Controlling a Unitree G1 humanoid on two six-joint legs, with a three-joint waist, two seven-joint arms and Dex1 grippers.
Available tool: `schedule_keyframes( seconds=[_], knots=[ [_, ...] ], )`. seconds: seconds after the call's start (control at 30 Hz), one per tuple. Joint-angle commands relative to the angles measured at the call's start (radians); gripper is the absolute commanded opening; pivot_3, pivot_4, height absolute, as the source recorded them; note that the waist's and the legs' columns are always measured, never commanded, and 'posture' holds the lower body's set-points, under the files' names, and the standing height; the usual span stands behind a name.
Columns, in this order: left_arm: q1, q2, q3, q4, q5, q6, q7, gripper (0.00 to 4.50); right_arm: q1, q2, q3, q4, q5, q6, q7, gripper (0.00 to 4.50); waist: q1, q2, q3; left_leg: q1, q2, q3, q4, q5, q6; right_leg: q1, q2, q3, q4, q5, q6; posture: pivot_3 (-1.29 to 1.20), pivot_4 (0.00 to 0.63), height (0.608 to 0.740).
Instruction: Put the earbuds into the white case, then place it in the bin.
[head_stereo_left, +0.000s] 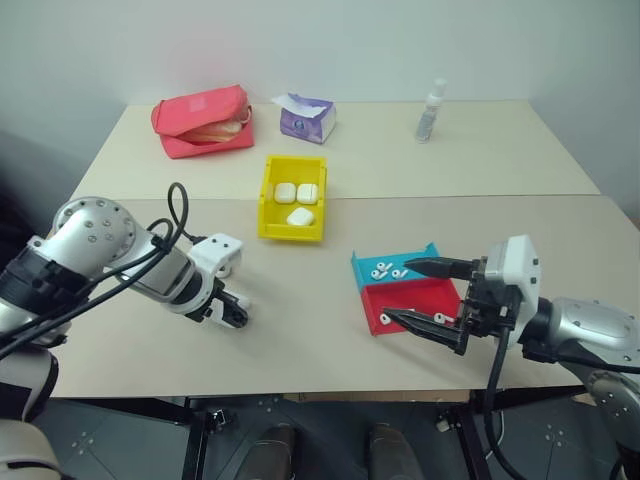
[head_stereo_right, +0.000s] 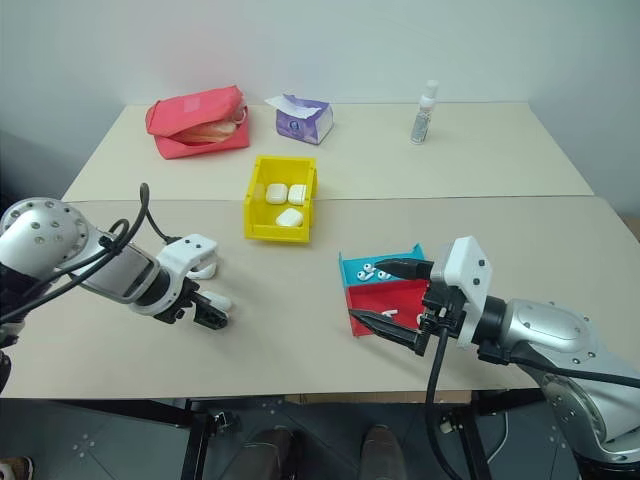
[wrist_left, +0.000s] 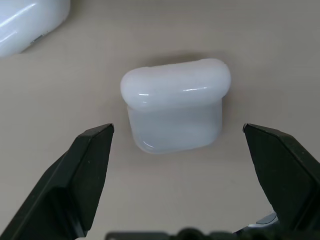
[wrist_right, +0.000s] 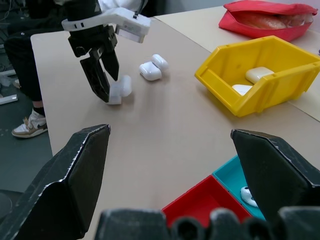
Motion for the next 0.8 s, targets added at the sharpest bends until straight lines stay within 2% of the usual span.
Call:
schedule_keyframes(
  seconds=[0.03,0.57,0.67,0.8],
  knots=[
    [-0.007,0.025,-0.027,-0.029,-0.044,-0.039,0.068,4.50,0.003,0.005,-0.004,-0.025,-0.007,-0.026,-0.005,4.47,0.000,0.000,0.000,0.000,0.000,0.000,0.000,0.000,0.000,0.000,0.000,0.000,0.000,0.000,0.000,0.00,0.150,0.740],
    [0.051,-0.004,-0.013,-0.059,-0.044,-0.111,0.164,4.50,0.000,0.016,0.012,-0.015,-0.029,-0.026,0.000,4.47,0.002,0.000,0.000,0.000,0.000,0.002,0.000,0.000,-0.001,-0.003,0.000,0.002,0.006,0.000,0.000,0.00,0.150,0.740],
    [0.059,-0.007,0.004,-0.063,-0.044,-0.121,0.162,3.90,-0.004,0.017,0.015,-0.013,-0.028,-0.025,0.003,4.50,0.001,0.000,0.000,0.000,0.000,0.003,0.000,0.000,-0.001,-0.003,0.000,0.003,0.006,0.000,0.000,0.00,0.150,0.740],
    [0.056,-0.013,0.010,-0.049,-0.044,-0.123,0.171,2.77,-0.010,0.010,0.017,-0.004,-0.029,-0.028,0.017,4.50,0.001,0.000,0.000,0.000,0.000,0.003,0.000,0.000,-0.001,-0.004,0.000,0.003,0.006,0.000,0.000,0.00,0.150,0.740]
  ],
)
